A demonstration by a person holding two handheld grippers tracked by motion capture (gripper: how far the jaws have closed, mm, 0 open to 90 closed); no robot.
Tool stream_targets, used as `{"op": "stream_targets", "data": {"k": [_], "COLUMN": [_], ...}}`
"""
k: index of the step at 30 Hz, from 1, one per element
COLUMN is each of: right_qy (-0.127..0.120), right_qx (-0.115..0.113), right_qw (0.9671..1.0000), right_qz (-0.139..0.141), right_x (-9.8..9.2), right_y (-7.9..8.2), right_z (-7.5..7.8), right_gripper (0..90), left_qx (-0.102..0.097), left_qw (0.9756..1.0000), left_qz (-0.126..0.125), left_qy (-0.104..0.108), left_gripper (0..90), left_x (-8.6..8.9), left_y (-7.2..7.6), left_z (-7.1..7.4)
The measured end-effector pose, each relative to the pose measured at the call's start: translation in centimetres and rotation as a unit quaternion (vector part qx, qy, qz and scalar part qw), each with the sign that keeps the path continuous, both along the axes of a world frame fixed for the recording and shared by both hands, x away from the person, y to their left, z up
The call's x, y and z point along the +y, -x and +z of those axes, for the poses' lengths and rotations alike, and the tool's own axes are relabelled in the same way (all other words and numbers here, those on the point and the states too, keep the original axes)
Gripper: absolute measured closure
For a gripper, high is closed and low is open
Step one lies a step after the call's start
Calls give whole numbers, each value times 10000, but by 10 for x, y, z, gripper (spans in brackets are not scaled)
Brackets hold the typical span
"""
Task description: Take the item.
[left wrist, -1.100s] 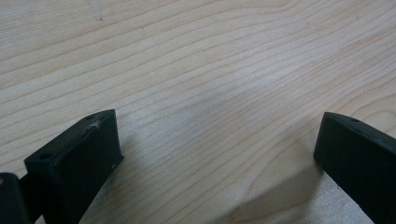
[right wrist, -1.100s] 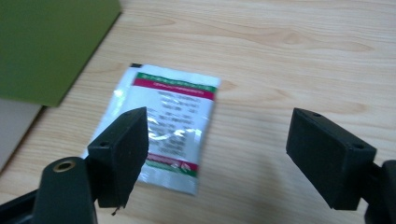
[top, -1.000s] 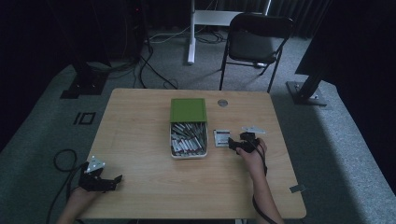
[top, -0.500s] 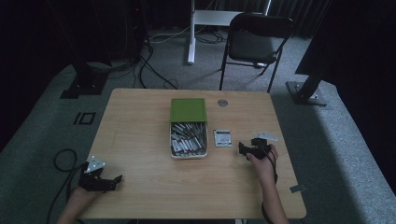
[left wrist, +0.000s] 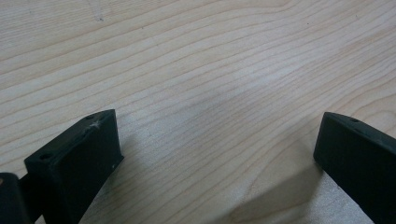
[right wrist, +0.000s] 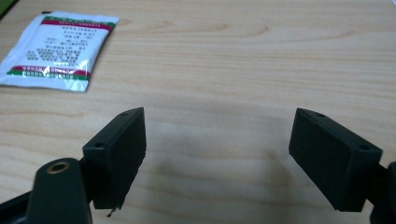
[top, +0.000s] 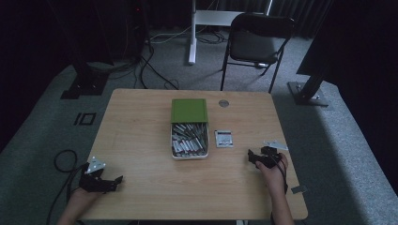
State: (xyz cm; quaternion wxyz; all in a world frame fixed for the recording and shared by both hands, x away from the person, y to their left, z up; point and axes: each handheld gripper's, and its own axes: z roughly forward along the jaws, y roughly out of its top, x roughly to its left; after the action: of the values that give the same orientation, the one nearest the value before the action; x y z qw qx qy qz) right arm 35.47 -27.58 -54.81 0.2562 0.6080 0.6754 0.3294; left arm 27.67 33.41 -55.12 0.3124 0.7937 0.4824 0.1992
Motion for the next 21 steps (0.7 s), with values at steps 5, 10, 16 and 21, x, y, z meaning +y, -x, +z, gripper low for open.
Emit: {"op": "stream_targets", "data": {"k": [5,10,16,21], "right_qy": [45,100,9,43], "right_qx": [-18,-46,-52,-42], "right_qw": [9999,9998,9996,9994], "right_qz": [-122,-161,-287,-353], "right_x": [-3,-6,-12,-18], "right_y": [8,16,26,35], "right_z": [1,1,0,-3], "right_gripper": [189,171,170,171], "left_qx": [5,-3,-2,-3], "left_qw": [10000,10000,10000,10000], "left_qz": [-6,-6,-5,-5], "left_qy": [-9,-7,-5,-6], "left_gripper": [14,14,14,14], "left_x": [0,0,0,0], "left_y": [0,0,0,0], "left_z": [0,0,0,0]}}
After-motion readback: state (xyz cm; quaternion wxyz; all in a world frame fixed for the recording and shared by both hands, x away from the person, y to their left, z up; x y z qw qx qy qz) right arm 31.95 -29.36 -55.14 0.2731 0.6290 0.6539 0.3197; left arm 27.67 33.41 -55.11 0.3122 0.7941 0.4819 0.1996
